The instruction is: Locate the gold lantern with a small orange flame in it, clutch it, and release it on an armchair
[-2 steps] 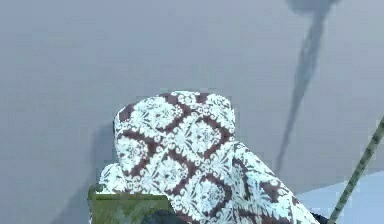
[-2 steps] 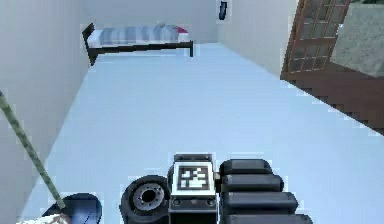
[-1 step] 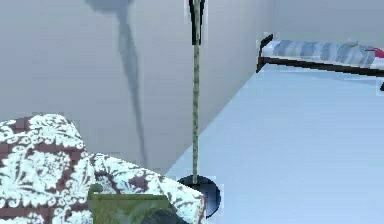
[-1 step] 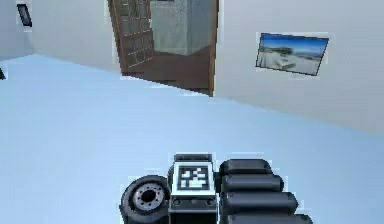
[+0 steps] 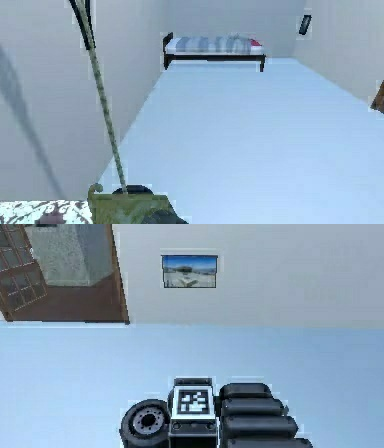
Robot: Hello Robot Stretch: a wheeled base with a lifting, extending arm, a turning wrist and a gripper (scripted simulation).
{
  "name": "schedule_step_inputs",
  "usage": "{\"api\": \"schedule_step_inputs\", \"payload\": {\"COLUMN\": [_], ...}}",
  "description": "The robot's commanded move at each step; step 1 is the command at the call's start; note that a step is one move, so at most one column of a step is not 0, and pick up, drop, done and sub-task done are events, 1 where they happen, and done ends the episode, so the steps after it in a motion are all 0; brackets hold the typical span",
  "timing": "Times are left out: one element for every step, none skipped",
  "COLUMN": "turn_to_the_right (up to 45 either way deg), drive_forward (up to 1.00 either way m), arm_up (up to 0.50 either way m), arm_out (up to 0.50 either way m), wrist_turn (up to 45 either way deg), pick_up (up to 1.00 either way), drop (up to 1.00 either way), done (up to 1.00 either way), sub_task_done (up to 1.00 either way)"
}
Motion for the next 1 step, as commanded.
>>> {"api": "schedule_step_inputs", "payload": {"turn_to_the_right": [-45.0], "drive_forward": [0.00], "arm_up": [0.00], "arm_out": [0.00], "wrist_turn": [0.0], "pick_up": [0.00], "drop": [0.00], "done": [0.00], "sub_task_done": [0.00]}}
